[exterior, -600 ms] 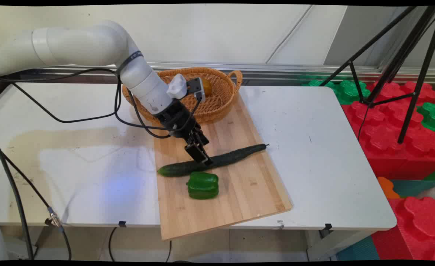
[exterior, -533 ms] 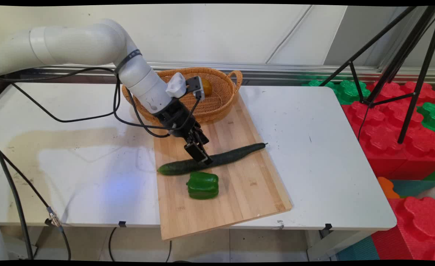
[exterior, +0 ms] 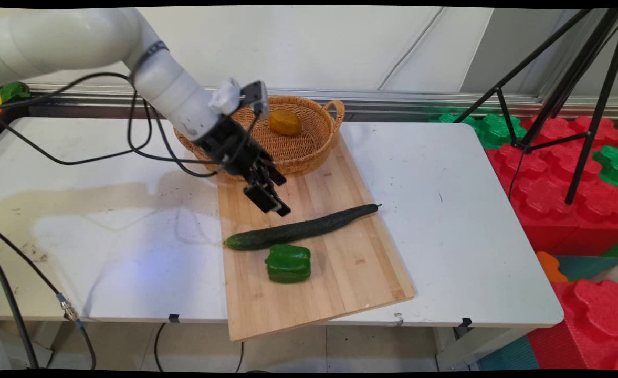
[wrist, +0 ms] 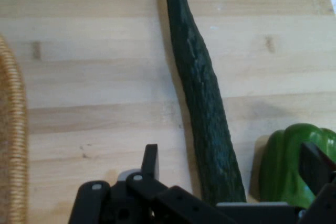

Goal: Pick up the potato from the vegetable basket

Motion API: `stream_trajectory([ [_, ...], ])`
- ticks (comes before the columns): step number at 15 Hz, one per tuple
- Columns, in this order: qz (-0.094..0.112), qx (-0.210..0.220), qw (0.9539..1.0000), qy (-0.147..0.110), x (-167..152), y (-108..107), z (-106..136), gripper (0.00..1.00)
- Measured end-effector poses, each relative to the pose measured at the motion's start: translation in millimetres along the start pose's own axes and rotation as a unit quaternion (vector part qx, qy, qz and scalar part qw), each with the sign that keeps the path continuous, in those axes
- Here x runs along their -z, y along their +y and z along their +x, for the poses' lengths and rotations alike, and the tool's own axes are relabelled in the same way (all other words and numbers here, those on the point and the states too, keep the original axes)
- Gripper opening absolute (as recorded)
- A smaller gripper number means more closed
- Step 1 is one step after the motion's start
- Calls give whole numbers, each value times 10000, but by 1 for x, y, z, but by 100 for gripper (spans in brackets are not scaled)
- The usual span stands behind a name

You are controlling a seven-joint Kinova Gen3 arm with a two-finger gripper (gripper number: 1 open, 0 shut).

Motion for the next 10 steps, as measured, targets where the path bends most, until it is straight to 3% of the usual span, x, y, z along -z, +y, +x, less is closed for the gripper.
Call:
stream_trajectory([
  [6,403,-79,9989,243,68,-4,-3,100],
  [10,793,-50,9962,349,103,-21,-5,100],
])
